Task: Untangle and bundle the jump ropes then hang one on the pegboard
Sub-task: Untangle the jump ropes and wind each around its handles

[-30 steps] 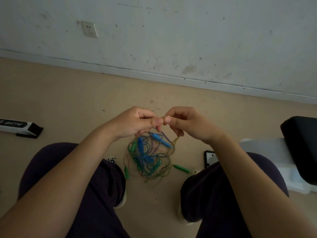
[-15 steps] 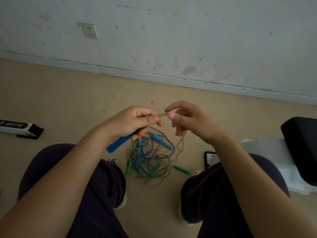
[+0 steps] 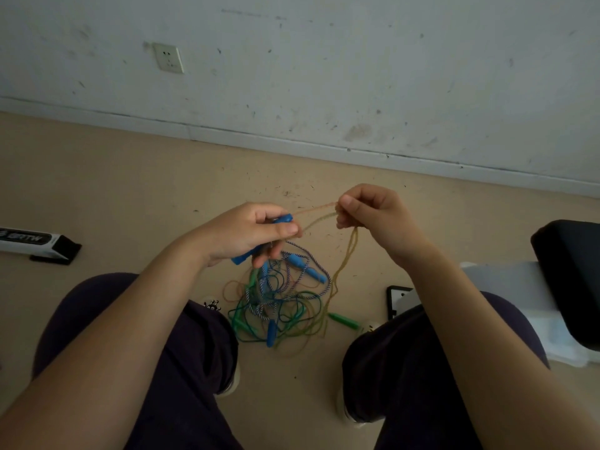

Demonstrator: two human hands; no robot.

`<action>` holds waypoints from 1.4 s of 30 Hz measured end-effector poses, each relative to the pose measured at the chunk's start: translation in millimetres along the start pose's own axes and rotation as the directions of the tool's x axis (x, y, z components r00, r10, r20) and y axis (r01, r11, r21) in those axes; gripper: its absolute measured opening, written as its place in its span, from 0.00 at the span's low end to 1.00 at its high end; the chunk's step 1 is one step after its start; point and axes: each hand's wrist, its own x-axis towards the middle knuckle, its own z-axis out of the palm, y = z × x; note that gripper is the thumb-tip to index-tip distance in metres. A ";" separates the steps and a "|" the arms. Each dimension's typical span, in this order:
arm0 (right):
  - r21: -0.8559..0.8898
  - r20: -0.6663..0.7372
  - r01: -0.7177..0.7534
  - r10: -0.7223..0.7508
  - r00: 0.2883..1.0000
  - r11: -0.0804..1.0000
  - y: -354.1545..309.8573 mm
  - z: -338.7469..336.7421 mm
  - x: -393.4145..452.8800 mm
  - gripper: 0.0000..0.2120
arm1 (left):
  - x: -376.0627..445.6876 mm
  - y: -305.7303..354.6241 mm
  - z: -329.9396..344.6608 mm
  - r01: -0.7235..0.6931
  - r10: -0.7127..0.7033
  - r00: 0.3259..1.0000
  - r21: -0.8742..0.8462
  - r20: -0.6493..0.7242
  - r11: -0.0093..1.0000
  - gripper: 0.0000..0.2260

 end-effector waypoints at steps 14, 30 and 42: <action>0.044 0.270 0.126 -0.133 0.954 0.991 -4.6 13.8 -6.0 0.10 | 4.5 -3.1 5.2 -0.042 0.029 0.998 -0.303 -0.048 0.952 0.09; 0.062 0.050 0.090 -0.093 0.994 0.994 -3.4 -5.7 -1.4 0.03 | 2.9 -4.6 -6.1 -0.017 0.000 0.997 -0.224 -0.077 0.974 0.11; 0.045 0.000 0.029 -0.029 1.000 0.999 0.5 -5.3 0.9 0.03 | 3.9 -5.1 -6.8 -0.023 0.007 0.997 -0.220 -0.075 0.975 0.23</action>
